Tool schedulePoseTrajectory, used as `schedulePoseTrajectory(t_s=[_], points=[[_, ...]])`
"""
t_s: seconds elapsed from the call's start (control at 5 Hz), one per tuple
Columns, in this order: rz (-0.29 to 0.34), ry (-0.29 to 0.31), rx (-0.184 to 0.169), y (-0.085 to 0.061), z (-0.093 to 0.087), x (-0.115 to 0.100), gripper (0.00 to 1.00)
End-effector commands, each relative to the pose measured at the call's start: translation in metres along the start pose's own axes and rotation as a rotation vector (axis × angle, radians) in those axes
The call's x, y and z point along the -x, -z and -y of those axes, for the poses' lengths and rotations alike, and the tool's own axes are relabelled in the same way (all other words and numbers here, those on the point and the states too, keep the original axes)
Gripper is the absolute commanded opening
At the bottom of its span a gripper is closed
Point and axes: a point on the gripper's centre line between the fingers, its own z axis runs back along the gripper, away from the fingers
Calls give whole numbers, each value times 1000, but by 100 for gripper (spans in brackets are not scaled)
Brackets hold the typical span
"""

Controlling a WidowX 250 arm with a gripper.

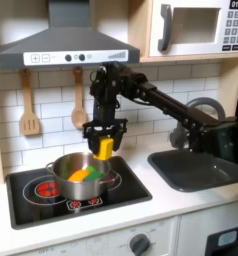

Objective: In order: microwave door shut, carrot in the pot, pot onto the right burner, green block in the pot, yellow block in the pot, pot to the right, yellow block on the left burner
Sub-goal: 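Put the yellow block in the pot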

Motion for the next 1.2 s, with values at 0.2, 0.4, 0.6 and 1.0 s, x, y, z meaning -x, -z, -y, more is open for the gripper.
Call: schedulePoseTrajectory(t_s=[0.2, 0.4, 0.6, 1.0], points=[[1, -8, -84, 1, -13, -4, 100], [-26, -12, -96, 7, -20, -2, 100], [-21, 8, -100, 8, -16, -1, 100], [-59, 2, -126, 31, -16, 2, 100]])
